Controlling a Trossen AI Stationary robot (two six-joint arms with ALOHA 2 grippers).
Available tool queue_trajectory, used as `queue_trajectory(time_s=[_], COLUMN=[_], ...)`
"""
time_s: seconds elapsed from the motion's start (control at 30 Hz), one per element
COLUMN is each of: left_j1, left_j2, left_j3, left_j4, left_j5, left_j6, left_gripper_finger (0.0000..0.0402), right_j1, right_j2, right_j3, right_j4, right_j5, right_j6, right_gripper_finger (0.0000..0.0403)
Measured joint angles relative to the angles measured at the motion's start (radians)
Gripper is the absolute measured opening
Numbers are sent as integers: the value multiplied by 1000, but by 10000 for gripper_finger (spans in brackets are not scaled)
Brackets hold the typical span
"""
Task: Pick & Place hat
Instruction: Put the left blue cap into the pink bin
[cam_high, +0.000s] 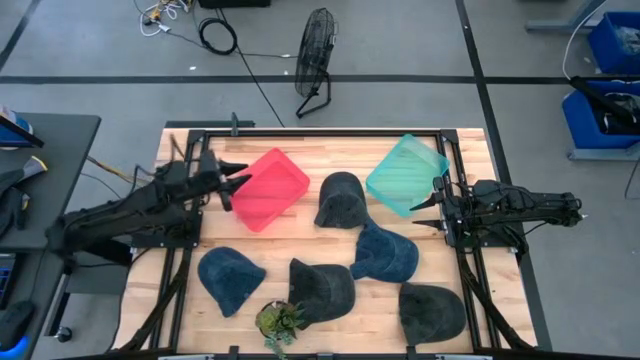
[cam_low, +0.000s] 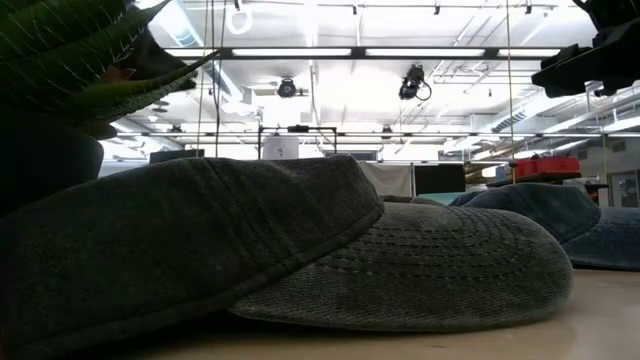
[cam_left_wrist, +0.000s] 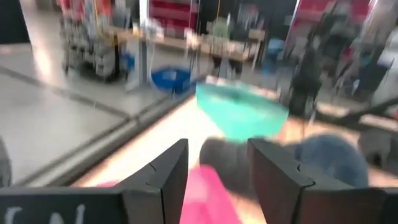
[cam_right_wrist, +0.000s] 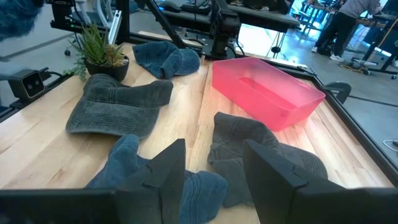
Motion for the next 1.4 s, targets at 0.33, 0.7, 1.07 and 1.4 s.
queue_trajectory(time_s=[0.33,0.7,1.07,1.4], left_j1=[-54,-131,-398,-631], left_j2=[231,255,294,451], left_j3=[146,385,354,331], left_j4=[-74,-649,-865,-798], left_j5=[0,2,172,103], left_j6=[92,-145,-714,-867], left_gripper_finger=[184,179,165,159], right_j1=[0,0,0,0], right_j2=[0,0,0,0], right_j3=[0,0,0,0], right_j4=[0,0,0,0], right_j5=[0,0,0,0], right_j6=[0,0,0,0], right_gripper_finger=[165,165,165,165])
